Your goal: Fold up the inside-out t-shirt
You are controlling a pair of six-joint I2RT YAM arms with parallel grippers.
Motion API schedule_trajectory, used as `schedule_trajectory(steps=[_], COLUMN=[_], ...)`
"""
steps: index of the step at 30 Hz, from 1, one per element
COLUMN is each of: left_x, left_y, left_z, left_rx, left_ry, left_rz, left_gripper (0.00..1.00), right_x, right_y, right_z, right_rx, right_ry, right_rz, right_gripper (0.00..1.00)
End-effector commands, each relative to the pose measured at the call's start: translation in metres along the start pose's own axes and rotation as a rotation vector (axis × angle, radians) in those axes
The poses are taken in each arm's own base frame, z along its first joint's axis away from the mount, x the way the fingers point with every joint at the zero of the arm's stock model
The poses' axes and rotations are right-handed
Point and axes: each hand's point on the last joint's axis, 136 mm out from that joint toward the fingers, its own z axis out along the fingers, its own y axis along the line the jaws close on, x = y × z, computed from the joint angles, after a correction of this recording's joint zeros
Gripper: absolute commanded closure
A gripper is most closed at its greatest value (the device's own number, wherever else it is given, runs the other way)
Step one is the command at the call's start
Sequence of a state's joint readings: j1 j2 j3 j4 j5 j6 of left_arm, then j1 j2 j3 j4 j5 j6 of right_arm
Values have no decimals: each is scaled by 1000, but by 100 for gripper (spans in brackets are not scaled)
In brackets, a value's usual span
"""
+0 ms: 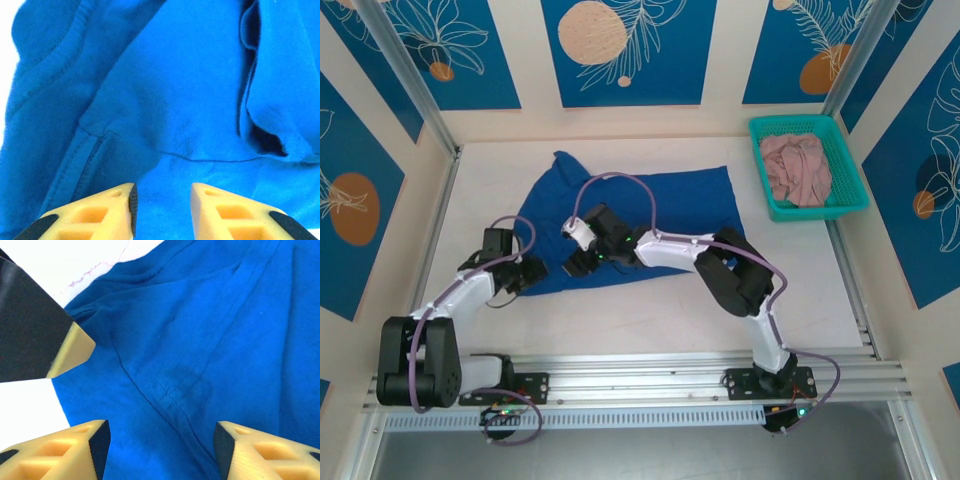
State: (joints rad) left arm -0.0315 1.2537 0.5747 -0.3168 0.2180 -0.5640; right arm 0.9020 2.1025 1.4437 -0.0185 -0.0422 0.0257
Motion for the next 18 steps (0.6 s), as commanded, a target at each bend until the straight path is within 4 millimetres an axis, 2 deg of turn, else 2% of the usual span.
schedule_trajectory(steps=[1,5,9,15,18], left_x=[3,9,14,19,21], left_y=[6,14,19,23,25], left_z=[5,11,16,21,22], left_rx=[7,-8,-13,-24,-27], left_ry=[7,21,31,42,48], left_rz=[-21,-30,-34,-40,-41], left_gripper=[70,73,73,74,74], right_x=[-5,-3,-2,-7,-16], right_y=[9,7,3,-6,-10], right_z=[12,24,33,35,30], right_rx=[-35,-29,-21,9,19], right_ry=[12,38,56,53,36], right_rz=[-58,-56,-55,-38,-15], right_gripper=[42,43,49,74,81])
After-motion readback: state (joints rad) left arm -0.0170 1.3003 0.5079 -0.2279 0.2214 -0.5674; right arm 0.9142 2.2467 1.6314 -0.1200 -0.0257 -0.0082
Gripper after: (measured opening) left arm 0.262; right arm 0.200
